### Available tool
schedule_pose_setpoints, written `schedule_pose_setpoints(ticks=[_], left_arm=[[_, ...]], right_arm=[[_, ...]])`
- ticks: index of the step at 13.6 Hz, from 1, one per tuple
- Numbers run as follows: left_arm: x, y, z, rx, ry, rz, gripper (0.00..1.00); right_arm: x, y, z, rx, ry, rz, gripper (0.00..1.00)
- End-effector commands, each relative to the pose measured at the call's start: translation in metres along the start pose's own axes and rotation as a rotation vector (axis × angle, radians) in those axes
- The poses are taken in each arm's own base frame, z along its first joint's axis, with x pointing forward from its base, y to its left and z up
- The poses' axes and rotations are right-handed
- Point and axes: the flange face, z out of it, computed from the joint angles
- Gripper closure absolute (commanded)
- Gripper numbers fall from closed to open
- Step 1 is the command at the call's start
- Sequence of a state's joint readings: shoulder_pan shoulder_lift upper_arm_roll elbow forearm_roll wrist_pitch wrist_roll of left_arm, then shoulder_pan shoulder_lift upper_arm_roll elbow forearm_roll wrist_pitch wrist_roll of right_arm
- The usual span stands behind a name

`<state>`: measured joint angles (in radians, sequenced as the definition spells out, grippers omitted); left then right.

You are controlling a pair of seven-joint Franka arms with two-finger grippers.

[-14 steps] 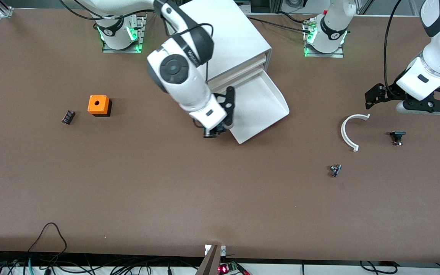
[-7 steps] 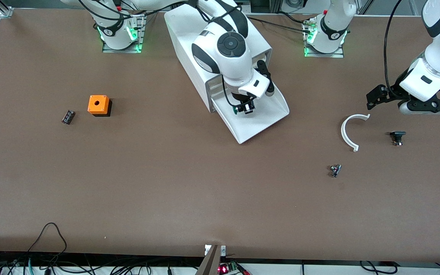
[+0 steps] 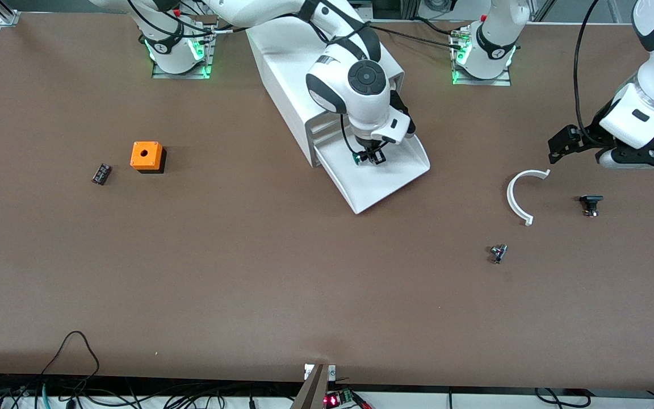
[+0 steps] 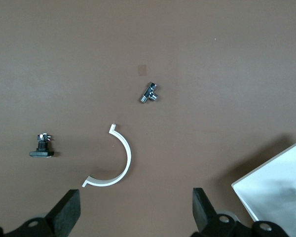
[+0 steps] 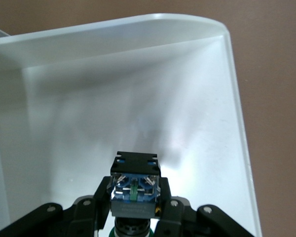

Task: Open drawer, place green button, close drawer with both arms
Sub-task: 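Open the right gripper to release the button in the drawer, then rise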

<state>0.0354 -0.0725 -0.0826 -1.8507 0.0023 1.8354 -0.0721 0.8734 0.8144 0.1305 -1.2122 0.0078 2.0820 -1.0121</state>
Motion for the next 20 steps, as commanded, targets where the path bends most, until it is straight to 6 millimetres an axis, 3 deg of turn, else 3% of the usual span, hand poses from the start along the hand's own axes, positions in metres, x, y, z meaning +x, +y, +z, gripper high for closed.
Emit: schedule_pose_setpoints(ticks=[1, 4, 6, 8, 10, 13, 16, 18, 19, 20], left_arm=[[-0.001, 0.0, -0.018, 0.027, 0.02, 0.01, 0.0], [0.002, 0.003, -0.025, 0.025, 0.035, 0.019, 0.0], [0.003, 0.008, -0.027, 0.025, 0.041, 0.036, 0.0], [0.004, 0.015, -0.04, 0.025, 0.052, 0.052, 0.0], [-0.002, 0.015, -0.049, 0.028, 0.007, 0.047, 0.0], [-0.007, 0.011, -0.066, 0.029, -0.023, 0.034, 0.0], [-0.006, 0.004, -0.06, 0.029, -0.035, 0.03, 0.0], [0.0, 0.004, -0.044, 0.03, -0.064, 0.038, 0.0], [-0.001, 0.003, -0.041, 0.031, -0.074, 0.038, 0.0], [-0.003, 0.003, -0.026, 0.033, -0.105, 0.039, 0.0]], right_arm=[[0.003, 0.005, 0.001, -0.002, -0.005, -0.006, 0.0], [0.005, 0.006, -0.01, -0.016, 0.005, 0.119, 0.0], [0.005, 0.018, -0.04, -0.055, 0.033, 0.14, 0.0], [-0.01, 0.031, -0.078, -0.082, 0.056, 0.222, 0.0], [-0.042, 0.046, -0.141, -0.135, 0.108, 0.329, 0.0], [-0.125, 0.07, -0.201, -0.111, 0.204, 0.552, 0.0], [-0.191, 0.068, -0.263, -0.147, 0.184, 0.792, 0.0], [-0.238, 0.059, -0.294, -0.223, 0.127, 1.01, 0.0], [-0.259, 0.052, -0.298, -0.233, 0.105, 1.14, 0.0], [-0.285, 0.043, -0.298, -0.228, 0.092, 1.298, 0.0]])
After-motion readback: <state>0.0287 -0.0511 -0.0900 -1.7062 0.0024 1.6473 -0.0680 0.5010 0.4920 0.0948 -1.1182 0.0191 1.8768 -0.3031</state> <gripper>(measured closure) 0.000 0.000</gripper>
